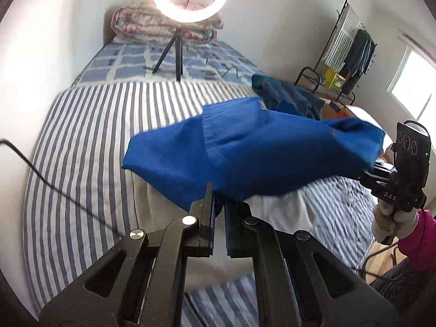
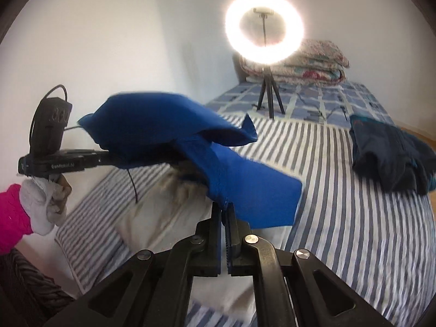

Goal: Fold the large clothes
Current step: 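Lift the collar with both grippers and fold it over the hem, then open both grippers and release the folded jacket bundle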

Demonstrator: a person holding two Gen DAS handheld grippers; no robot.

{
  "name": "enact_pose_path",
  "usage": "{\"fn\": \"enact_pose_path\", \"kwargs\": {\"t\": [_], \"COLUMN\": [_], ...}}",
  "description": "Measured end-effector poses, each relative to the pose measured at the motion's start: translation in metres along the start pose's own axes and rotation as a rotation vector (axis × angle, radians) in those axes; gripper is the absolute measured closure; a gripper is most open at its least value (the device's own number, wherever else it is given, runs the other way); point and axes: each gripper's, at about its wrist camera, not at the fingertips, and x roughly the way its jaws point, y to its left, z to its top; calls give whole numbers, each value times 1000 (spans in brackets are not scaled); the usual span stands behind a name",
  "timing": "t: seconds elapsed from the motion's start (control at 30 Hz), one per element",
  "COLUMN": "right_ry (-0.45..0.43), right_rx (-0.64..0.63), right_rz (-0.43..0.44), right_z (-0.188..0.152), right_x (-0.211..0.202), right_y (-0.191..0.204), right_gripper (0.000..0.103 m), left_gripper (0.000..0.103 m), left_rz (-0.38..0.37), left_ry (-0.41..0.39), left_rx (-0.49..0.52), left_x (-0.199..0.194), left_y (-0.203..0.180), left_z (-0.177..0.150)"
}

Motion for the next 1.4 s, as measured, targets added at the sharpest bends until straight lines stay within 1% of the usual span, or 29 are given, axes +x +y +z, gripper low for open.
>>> {"fn": "enact_pose_path", "kwargs": {"t": [0.13, 0.2, 0.3, 0.37, 0.47, 0.5, 0.53, 0.6, 0.67, 0.77, 0.83, 0.87, 0.9, 0.93, 0.97, 1.0, 1.1, 1.17, 1.2, 1.3, 1.37, 1.4], "right_ry": [57, 84, 137, 168, 158, 143, 128, 89, 41, -30, -75, -98, -122, -146, -168, -186, -239, -277, -292, -331, -352, -363], "right_rx": [-8, -20, -70, -85, -73, -72, -73, -66, -57, -62, -81, -92, -102, -110, -118, -125, -145, -157, -165, -200, -205, -200], "right_rz": [-32, -56, -112, -132, -131, -136, -142, -137, -125, -99, -85, -80, -76, -69, -62, -59, -61, -73, -78, -89, -94, -95], "right_z": [-39, -54, -73, -83, -85, -84, -82, -74, -63, -46, -35, -31, -26, -22, -17, -14, 0, 10, 14, 27, 36, 38], "right_x": [6, 10, 19, 18, -2, -12, -20, -42, -67, -106, -133, -148, -163, -179, -194, -206, -243, -266, -275, -296, -304, -306], "right_y": [5, 7, 10, 9, 6, 6, 6, 8, 11, 24, 36, 42, 48, 54, 60, 65, 76, 81, 83, 90, 91, 90], "right_gripper": [103, 103, 103, 103, 102, 99, 92, 88, 86, 81, 76, 75, 72, 67, 64, 61, 60, 54, 51, 49, 45, 41], "left_gripper": [100, 100, 99, 99, 99, 99, 99, 99, 99, 98, 98, 95, 88, 81, 68, 65, 65, 65, 65, 65, 62, 62], "left_rz": [28, 34, 58, 75, 69, 75, 72, 64, 61, 25, 0, -9, -20, -29, -37, -45, -38, -45, -63, -104, -112, -113], "left_ry": [46, 58, 78, 109, 127, 130, 126, 103, 64, -18, -76, -99, -119, -146, -167, -189, -247, -278, -291, -336, -355, -360], "left_rx": [-9, -30, -24, -12, -22, -28, -37, -52, -58, -81, -86, -92, -97, -106, -110, -106, -76, -68, -72, -84, -92, -90], "left_x": [6, 11, 18, 20, 12, 6, -1, -20, -42, -86, -122, -137, -152, -172, -188, -206, -253, -280, -295, -328, -340, -342], "left_y": [4, 7, 5, 4, 7, 8, 10, 11, 9, 1, -10, -15, -19, -24, -29, -36, -52, -60, -64, -71, -70, -70], "left_z": [-44, -63, -81, -92, -102, -104, -106, -104, -97, -83, -74, -70, -66, -59, -55, -50, -34, -27, -21, -8, 1, 4]}}
